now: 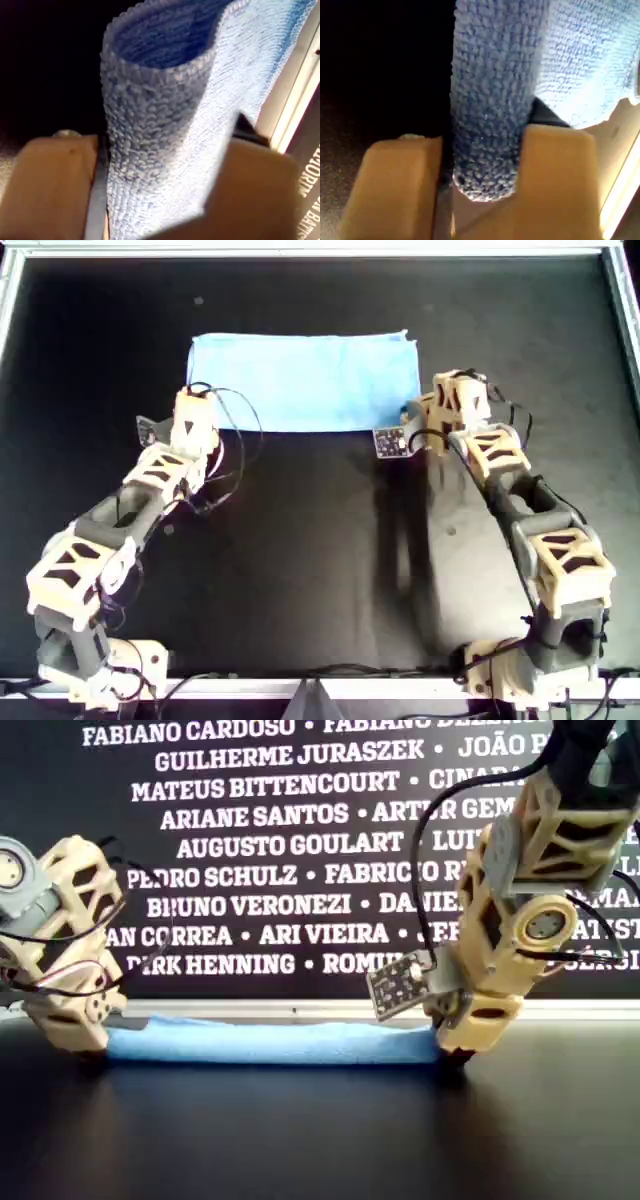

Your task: Fold a cloth

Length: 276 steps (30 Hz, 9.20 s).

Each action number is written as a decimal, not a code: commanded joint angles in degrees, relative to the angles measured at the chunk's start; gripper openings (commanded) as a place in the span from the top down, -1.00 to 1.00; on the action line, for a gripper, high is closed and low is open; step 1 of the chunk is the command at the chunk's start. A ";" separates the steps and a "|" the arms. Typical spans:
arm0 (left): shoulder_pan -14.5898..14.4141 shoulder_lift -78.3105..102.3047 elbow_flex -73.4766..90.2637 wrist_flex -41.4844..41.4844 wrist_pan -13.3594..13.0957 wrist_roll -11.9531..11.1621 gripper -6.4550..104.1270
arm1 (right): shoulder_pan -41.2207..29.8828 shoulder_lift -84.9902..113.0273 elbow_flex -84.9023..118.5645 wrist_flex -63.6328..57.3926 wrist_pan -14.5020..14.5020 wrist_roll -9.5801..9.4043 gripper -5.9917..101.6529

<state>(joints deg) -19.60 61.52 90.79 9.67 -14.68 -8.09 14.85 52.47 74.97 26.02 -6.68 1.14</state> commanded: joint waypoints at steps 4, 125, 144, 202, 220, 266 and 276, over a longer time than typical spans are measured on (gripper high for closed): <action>-0.62 1.05 -1.14 -0.44 0.70 0.44 0.12 | 0.35 1.58 -4.13 0.79 -0.53 0.44 0.55; -17.31 72.60 70.14 0.79 -0.26 0.53 -0.70 | -0.62 90.70 79.63 1.32 0.35 -0.62 0.06; -7.65 113.82 81.65 0.70 -10.11 0.53 -0.69 | -0.88 99.93 80.42 1.23 0.44 -0.62 0.03; -7.47 112.85 81.74 0.70 -11.43 0.53 -0.69 | 0.26 43.68 52.91 -0.88 -0.62 -0.62 -0.35; -7.29 112.85 81.74 0.70 -11.43 0.53 -0.69 | 0.26 45.44 52.65 -0.97 -0.70 -0.62 0.92; -7.29 112.85 81.74 0.70 -11.43 0.44 -0.69 | 41.75 -16.00 -48.60 -0.26 -0.53 7.29 0.52; -7.29 112.85 81.74 0.70 -11.51 0.44 -0.69 | 41.75 -14.15 -48.60 4.13 -0.70 14.15 0.12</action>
<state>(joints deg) -28.30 174.29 173.23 10.63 -25.75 -8.00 56.34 33.93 31.20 27.86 -6.59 14.94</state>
